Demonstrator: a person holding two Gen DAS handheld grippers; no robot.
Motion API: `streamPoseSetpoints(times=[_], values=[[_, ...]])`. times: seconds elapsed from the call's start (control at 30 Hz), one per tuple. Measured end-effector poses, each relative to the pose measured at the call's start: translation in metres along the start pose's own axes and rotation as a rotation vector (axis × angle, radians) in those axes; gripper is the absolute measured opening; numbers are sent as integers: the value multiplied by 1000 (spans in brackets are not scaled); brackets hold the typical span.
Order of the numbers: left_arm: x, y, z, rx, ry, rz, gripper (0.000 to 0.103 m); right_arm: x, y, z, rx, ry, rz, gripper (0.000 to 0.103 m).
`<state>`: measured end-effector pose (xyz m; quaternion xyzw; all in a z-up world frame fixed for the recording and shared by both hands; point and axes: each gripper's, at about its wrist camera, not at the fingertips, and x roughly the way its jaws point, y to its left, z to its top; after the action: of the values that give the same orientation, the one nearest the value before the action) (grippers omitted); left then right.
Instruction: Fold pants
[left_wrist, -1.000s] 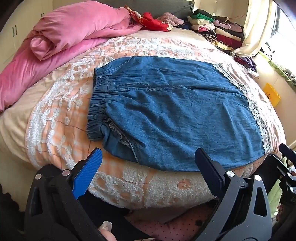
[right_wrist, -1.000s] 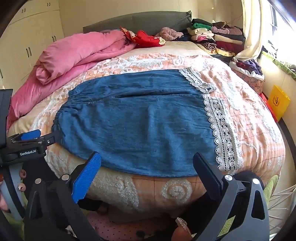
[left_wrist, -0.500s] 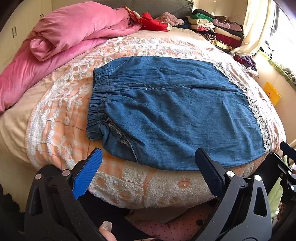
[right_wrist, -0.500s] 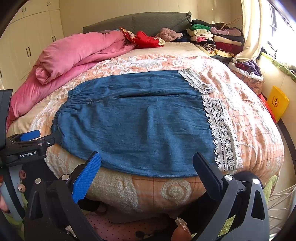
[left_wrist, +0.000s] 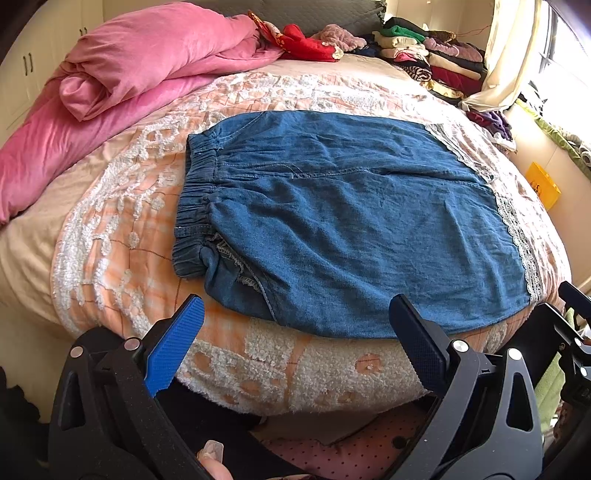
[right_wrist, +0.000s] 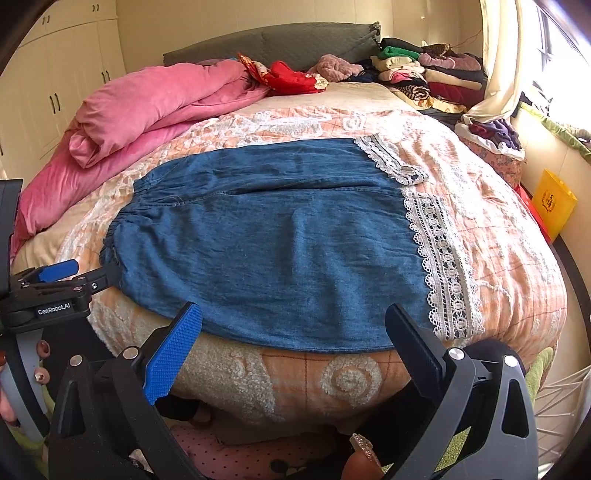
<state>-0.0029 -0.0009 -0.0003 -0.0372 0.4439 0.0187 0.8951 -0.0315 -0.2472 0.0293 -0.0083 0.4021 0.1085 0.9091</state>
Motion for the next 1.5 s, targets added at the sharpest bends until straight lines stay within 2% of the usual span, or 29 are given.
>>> streamPoseSetpoints(times=[1.0, 1.5], values=[[-1, 5, 2, 2, -6, 9, 94, 3, 1, 3, -9, -10, -5, 99], [10, 16, 18, -10, -5, 27, 94, 18, 7, 37, -46, -31, 18, 99]])
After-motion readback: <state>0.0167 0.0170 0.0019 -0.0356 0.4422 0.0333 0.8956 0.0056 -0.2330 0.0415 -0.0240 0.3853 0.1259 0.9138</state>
